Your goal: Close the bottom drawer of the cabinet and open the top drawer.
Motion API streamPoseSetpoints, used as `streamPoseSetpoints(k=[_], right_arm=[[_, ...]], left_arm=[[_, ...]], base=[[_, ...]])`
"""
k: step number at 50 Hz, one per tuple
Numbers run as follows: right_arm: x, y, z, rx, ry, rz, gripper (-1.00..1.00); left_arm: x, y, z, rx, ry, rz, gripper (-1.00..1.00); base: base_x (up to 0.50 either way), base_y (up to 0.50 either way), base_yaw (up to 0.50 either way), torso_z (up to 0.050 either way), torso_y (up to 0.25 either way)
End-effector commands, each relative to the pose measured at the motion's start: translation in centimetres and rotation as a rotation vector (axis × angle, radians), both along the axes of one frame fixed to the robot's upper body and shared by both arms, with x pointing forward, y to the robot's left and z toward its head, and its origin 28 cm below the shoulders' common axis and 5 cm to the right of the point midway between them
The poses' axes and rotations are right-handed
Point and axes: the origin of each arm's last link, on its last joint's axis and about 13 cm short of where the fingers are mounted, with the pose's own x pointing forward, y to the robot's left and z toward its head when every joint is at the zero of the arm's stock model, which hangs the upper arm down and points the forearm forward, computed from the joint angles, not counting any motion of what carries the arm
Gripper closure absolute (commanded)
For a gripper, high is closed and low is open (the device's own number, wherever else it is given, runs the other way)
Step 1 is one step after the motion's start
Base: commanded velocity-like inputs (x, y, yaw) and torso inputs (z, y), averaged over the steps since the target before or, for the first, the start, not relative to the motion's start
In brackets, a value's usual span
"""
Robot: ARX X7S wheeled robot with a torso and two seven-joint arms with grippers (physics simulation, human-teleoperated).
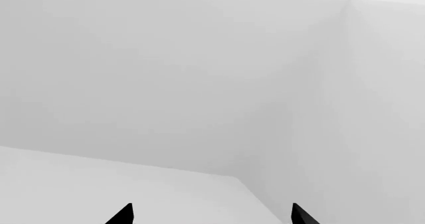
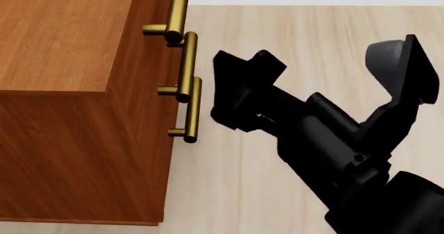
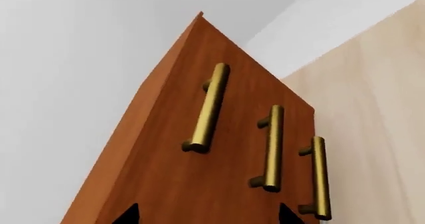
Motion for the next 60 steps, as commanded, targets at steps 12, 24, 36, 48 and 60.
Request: streamPoseSetpoints(k=[12, 24, 36, 48, 60], right_arm=[[0.7, 0.1, 1.5, 0.247, 0.198, 0.137, -1.0], [3.5, 0.0, 3.6, 0.294, 0.28, 0.201, -1.0], [6.6, 0.0, 4.4, 0.338, 0.311, 0.208, -1.0], [8.6, 0.7, 3.7, 0.357, 0.358, 0.223, -1.0], [9.6, 1.7, 2.8, 0.347, 0.389, 0.237, -1.0]], left_arm=[[0.0, 0.0, 0.0, 0.0, -0.001, 0.002, -1.0], [0.0, 0.0, 0.0, -0.002, -0.005, 0.001, -1.0], [0.0, 0.0, 0.1, -0.002, -0.008, -0.001, -1.0], [0.0, 0.0, 0.0, -0.002, -0.007, -0.003, -1.0], [0.0, 0.0, 0.1, -0.002, -0.008, -0.005, -1.0]], base=[[0.0, 0.0, 0.0, 0.0, 0.0], [0.0, 0.0, 0.0, 0.0, 0.0], [0.0, 0.0, 0.0, 0.0, 0.0], [0.0, 0.0, 0.0, 0.0, 0.0], [0.0, 0.0, 0.0, 0.0, 0.0]])
